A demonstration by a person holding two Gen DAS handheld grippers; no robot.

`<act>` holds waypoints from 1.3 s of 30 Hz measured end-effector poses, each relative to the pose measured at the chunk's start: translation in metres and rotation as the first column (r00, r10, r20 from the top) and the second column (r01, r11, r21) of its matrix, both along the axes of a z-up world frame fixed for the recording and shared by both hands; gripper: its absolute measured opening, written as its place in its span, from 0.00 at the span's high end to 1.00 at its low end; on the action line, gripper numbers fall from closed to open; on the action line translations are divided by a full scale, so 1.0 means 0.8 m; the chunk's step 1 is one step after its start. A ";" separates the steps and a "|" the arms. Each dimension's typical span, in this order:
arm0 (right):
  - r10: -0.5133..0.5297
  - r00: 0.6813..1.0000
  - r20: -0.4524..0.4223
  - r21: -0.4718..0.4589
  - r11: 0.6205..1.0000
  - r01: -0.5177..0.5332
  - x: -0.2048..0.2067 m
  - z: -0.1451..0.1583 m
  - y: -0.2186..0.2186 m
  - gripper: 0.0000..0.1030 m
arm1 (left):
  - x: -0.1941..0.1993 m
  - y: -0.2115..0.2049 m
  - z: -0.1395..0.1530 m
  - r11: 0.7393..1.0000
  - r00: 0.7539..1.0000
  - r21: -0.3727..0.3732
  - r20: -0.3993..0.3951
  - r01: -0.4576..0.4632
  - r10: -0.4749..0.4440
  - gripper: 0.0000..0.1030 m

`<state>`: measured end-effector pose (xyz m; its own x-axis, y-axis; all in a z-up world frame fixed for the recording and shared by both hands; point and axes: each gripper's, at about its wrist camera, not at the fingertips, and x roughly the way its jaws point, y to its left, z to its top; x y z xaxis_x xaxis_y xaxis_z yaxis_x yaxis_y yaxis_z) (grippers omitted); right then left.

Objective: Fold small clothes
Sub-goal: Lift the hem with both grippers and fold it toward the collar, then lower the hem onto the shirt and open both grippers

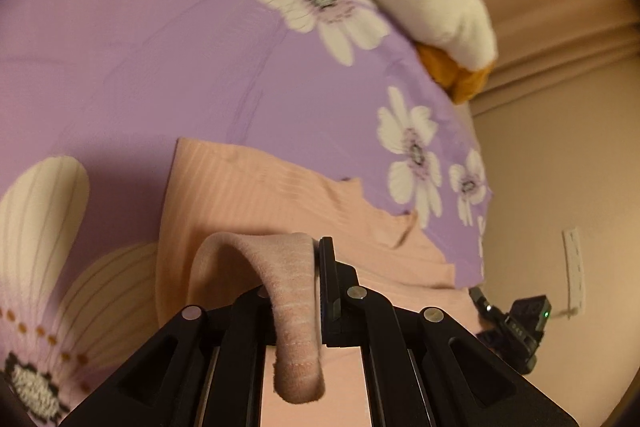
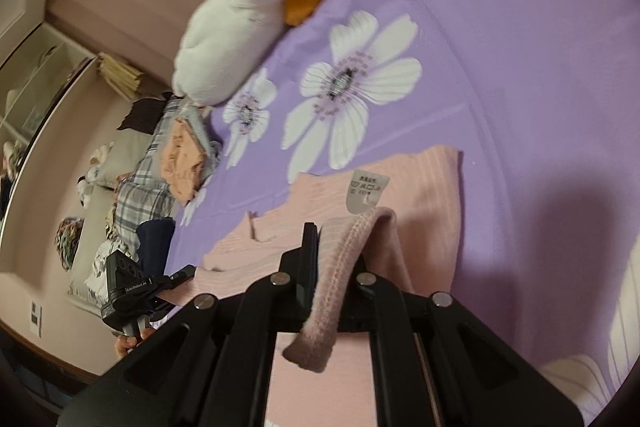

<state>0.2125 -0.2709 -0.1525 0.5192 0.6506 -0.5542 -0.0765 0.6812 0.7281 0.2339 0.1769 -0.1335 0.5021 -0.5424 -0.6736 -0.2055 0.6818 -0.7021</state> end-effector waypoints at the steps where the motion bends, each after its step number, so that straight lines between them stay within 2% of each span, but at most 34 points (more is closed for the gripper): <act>1: -0.003 1.000 -0.013 0.002 1.000 0.003 0.004 -0.005 0.000 0.93 | 0.005 0.001 -0.006 1.000 1.000 -0.005 -0.016 -0.006 0.006 1.00; 6: -0.014 0.995 -0.095 0.021 1.000 0.016 0.024 -0.031 -0.005 0.91 | 0.023 0.006 -0.026 0.999 0.995 -0.046 -0.092 -0.028 0.024 1.00; 8: -0.023 0.992 -0.122 0.050 0.998 0.029 0.029 -0.038 -0.009 0.84 | 0.030 0.014 -0.035 0.994 0.990 -0.100 -0.133 -0.052 0.039 1.00; 10: -0.039 0.989 -0.141 0.092 0.994 0.052 0.034 -0.044 -0.017 0.71 | 0.034 0.019 -0.039 0.989 0.986 -0.136 -0.160 -0.063 0.041 1.00; 12: -0.053 0.987 -0.152 0.137 0.988 0.075 0.038 -0.047 -0.024 0.68 | 0.038 0.023 -0.042 0.984 0.982 -0.167 -0.184 -0.067 0.036 1.00; 19: -0.090 0.983 -0.157 0.141 0.984 0.112 0.055 -0.042 -0.032 0.65 | 0.043 0.040 -0.055 0.946 0.968 -0.300 -0.248 -0.122 0.046 1.00; 26: -0.134 0.979 -0.154 0.139 0.978 0.156 0.069 -0.042 -0.040 0.63 | 0.053 0.048 -0.065 0.915 0.949 -0.369 -0.310 -0.166 0.047 1.00; 27: -0.139 0.979 -0.152 0.142 0.977 0.161 0.070 -0.042 -0.041 0.62 | 0.055 0.049 -0.065 0.910 0.949 -0.377 -0.311 -0.171 0.050 0.92; 29: -0.145 0.978 -0.149 0.142 0.976 0.167 0.071 -0.040 -0.043 0.60 | 0.055 0.058 -0.059 0.900 0.953 -0.385 -0.288 -0.204 0.093 0.57; 31: -0.152 0.979 -0.136 0.141 0.975 0.171 0.070 -0.036 -0.045 0.58 | 0.055 0.065 -0.051 0.882 0.957 -0.411 -0.258 -0.232 0.132 0.44; 36: -0.165 0.983 -0.086 0.093 0.981 0.173 0.062 -0.015 -0.044 0.56 | 0.053 0.060 -0.032 0.934 0.966 -0.298 -0.221 -0.198 0.135 0.44; 39: -0.143 0.989 -0.039 0.050 0.988 0.145 0.049 0.003 -0.039 0.56 | 0.044 0.050 -0.019 0.967 0.979 -0.208 -0.173 -0.145 0.110 0.44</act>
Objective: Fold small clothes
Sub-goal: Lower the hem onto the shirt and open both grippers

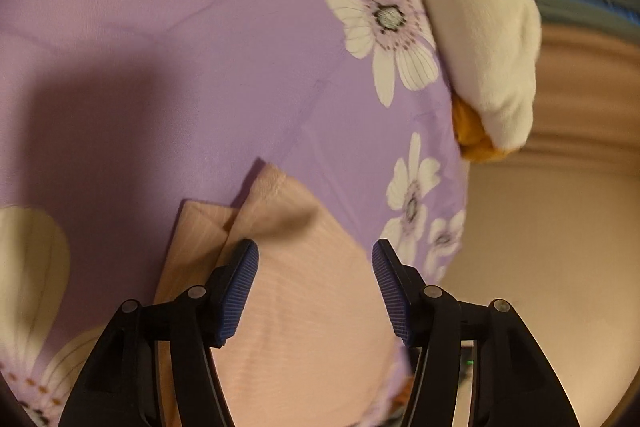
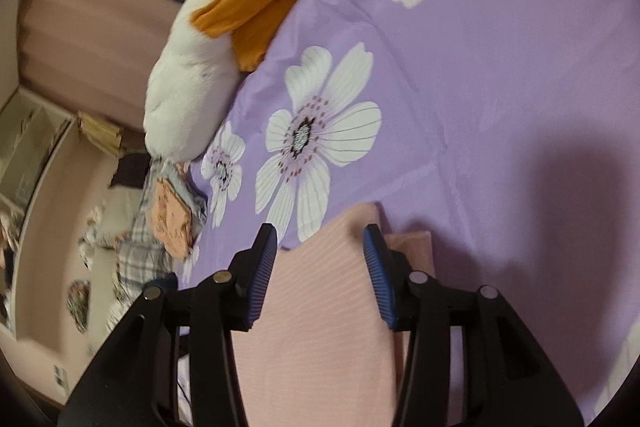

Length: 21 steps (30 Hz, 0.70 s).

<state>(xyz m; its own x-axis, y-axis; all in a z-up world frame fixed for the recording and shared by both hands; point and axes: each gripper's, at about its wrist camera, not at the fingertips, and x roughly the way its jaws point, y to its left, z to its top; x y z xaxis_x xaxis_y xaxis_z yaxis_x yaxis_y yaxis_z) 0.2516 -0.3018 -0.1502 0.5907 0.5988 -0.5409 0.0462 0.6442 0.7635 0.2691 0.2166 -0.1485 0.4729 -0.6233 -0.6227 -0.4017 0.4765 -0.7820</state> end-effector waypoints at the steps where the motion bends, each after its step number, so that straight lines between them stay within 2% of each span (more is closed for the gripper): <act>1: 0.021 1.000 0.022 -0.030 0.999 -0.021 -0.008 0.008 0.004 0.56 | -0.005 -0.006 0.007 0.998 0.999 0.050 0.016 0.030 -0.031 0.44; 3: 0.071 0.996 0.054 -0.092 0.994 -0.066 -0.024 0.019 0.015 0.56 | -0.017 -0.021 0.022 0.984 0.994 0.153 0.051 0.089 -0.098 0.44; 4: 0.093 0.994 0.065 -0.120 0.989 -0.085 -0.031 0.022 0.020 0.56 | -0.027 -0.033 0.030 0.966 0.985 0.222 0.075 0.135 -0.154 0.44; 6: 0.155 0.984 0.086 -0.217 0.967 -0.133 -0.054 0.030 0.037 0.59 | -0.043 -0.054 0.039 0.932 0.969 0.310 0.103 0.185 -0.227 0.44; 7: 0.184 0.978 0.094 -0.264 0.952 -0.154 -0.066 0.032 0.045 0.62 | -0.055 -0.067 0.042 0.905 0.954 0.365 0.114 0.219 -0.276 0.44; 10: 0.238 0.966 0.103 -0.334 0.923 -0.191 -0.098 0.029 0.062 0.71 | -0.086 -0.103 0.042 0.837 0.916 0.466 0.121 0.289 -0.383 0.44; 13: 0.276 0.956 0.098 -0.377 0.899 -0.221 -0.130 0.019 0.069 0.76 | -0.118 -0.120 0.033 0.789 0.888 0.523 0.121 0.323 -0.443 0.44; 18: 0.274 0.962 0.018 -0.437 0.867 -0.239 -0.162 -0.006 0.066 0.76 | -0.157 -0.127 0.012 0.755 0.882 0.569 0.104 0.326 -0.459 0.44; 21: 0.238 0.970 -0.056 -0.450 0.861 -0.238 -0.176 -0.029 0.057 0.79 | -0.177 -0.121 0.006 0.786 0.893 0.531 0.111 0.317 -0.436 0.44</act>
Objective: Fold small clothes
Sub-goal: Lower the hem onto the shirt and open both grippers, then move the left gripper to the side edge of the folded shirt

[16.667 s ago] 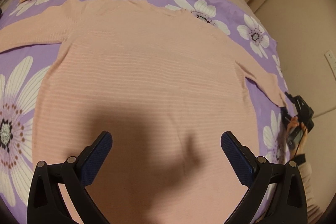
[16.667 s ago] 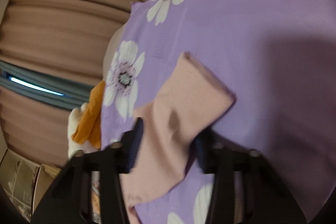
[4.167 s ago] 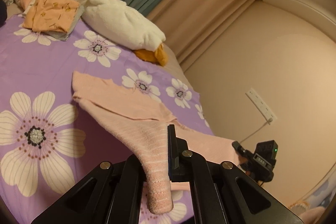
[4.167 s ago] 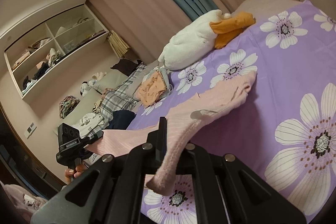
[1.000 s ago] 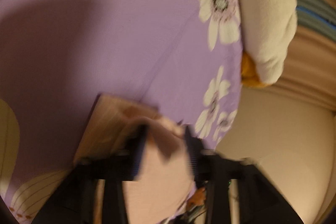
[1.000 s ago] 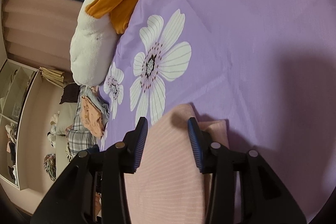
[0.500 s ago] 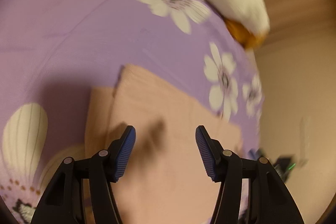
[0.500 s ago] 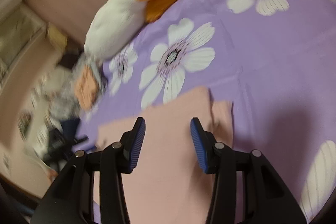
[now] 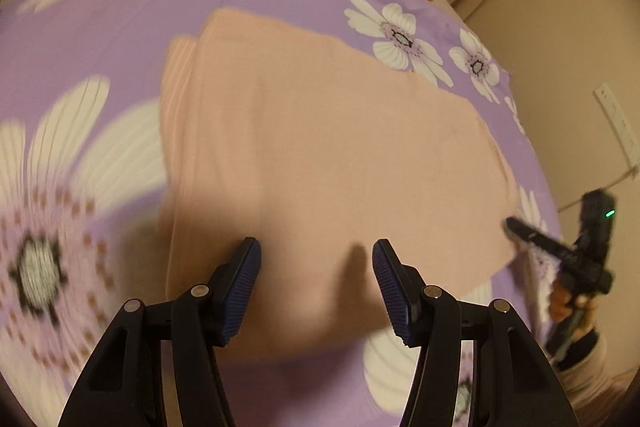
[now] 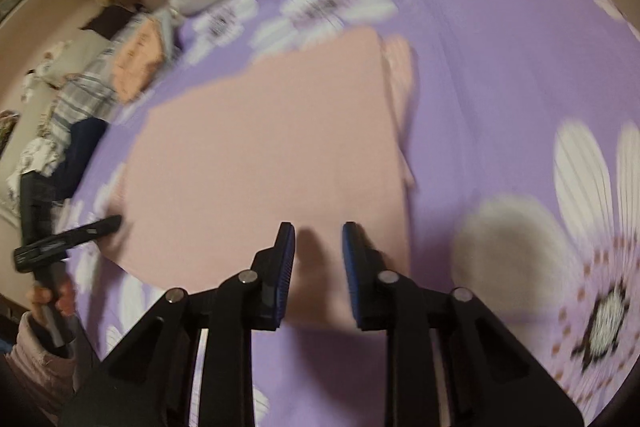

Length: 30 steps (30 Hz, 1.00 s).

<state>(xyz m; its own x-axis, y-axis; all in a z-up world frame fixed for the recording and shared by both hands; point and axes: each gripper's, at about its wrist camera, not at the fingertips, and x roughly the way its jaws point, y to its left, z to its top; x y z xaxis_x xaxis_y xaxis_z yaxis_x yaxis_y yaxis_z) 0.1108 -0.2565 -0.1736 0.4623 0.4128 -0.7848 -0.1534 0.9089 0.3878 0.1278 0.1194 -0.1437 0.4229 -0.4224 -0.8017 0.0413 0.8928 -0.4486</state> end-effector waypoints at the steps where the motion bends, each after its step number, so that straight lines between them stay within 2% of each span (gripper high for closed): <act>1: -0.016 1.000 -0.010 0.006 1.000 0.016 -0.007 -0.006 -0.003 0.79 | -0.009 0.000 0.000 1.000 1.000 -0.018 -0.001 -0.012 0.012 0.44; 6: -0.045 0.999 -0.009 0.035 0.998 0.046 -0.038 -0.008 -0.009 0.79 | -0.043 0.003 0.004 0.998 0.999 -0.049 -0.006 -0.036 0.036 0.44; 12: -0.070 0.997 -0.041 0.048 0.996 0.072 -0.069 0.002 -0.006 0.71 | -0.080 0.016 0.006 0.992 0.995 -0.094 -0.055 -0.084 0.079 0.44; 20: -0.017 0.998 0.056 0.073 0.997 0.013 -0.115 0.038 0.022 0.63 | -0.110 0.035 0.022 0.984 0.990 -0.115 -0.044 -0.139 0.135 0.44; 21: -0.012 0.998 0.065 0.080 0.997 0.007 -0.117 0.040 0.024 0.61 | -0.111 0.037 0.022 0.981 0.989 -0.125 -0.046 -0.146 0.141 0.44; 24: 0.005 0.996 0.087 0.118 0.993 -0.016 -0.121 0.048 0.035 0.60 | -0.115 0.045 0.024 0.972 0.985 -0.159 -0.042 -0.172 0.168 0.35; 30: 0.037 0.994 0.103 0.149 0.988 -0.052 -0.136 0.054 0.051 0.56 | -0.116 0.049 0.018 0.954 0.982 -0.229 -0.043 -0.191 0.186 0.34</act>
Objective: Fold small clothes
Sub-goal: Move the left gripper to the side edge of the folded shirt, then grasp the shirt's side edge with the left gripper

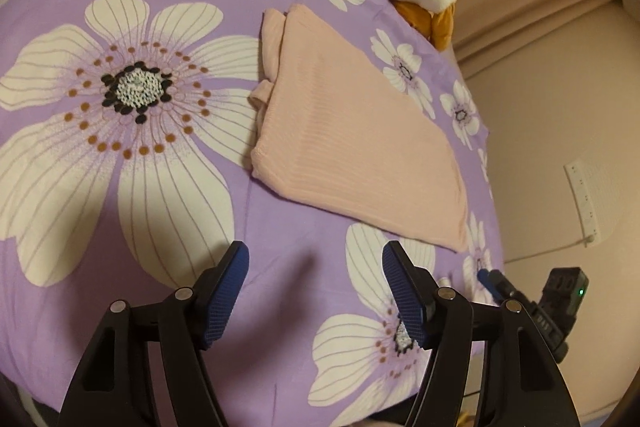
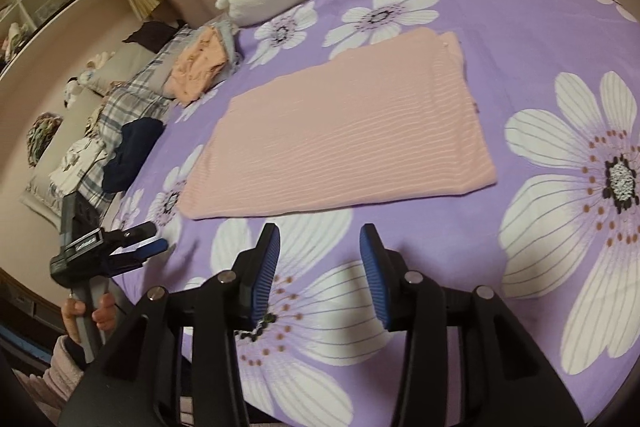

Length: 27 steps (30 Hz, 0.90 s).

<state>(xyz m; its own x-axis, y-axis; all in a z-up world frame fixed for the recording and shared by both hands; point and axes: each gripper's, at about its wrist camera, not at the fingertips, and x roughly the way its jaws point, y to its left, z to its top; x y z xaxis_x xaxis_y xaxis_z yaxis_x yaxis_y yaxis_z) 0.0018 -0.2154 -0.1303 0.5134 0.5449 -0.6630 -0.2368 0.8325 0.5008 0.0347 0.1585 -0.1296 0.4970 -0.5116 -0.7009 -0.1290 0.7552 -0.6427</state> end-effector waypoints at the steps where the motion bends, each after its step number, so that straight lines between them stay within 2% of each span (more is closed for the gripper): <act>1: 0.005 1.000 0.004 -0.001 1.000 -0.005 -0.003 0.000 0.002 0.56 | -0.002 0.003 -0.001 1.000 1.000 -0.002 -0.004 0.000 0.000 0.34; 13: 0.041 0.999 -0.009 0.002 0.999 -0.041 0.001 -0.009 0.019 0.56 | 0.016 0.014 -0.011 0.993 0.999 -0.109 0.000 -0.033 0.034 0.34; 17: 0.047 0.999 -0.023 0.009 0.999 -0.047 0.009 -0.014 0.025 0.55 | 0.038 0.023 -0.018 0.989 0.997 -0.129 -0.008 -0.073 0.073 0.34; 23: 0.073 0.996 -0.043 -0.004 0.997 -0.074 0.033 -0.020 0.036 0.55 | 0.081 0.025 -0.029 0.987 0.997 -0.139 -0.017 -0.078 0.076 0.34; 27: 0.085 0.995 -0.047 -0.007 0.996 -0.086 0.060 -0.020 0.043 0.55 | 0.111 0.027 -0.039 0.980 0.997 -0.187 -0.024 -0.072 0.069 0.34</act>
<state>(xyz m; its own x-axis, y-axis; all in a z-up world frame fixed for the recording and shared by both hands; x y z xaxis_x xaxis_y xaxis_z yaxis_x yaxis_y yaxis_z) 0.0502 -0.1807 -0.1465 0.4335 0.5795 -0.6901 -0.2838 0.8146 0.5058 0.1237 0.1802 -0.1607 0.5250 -0.5993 -0.6042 -0.1898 0.6097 -0.7696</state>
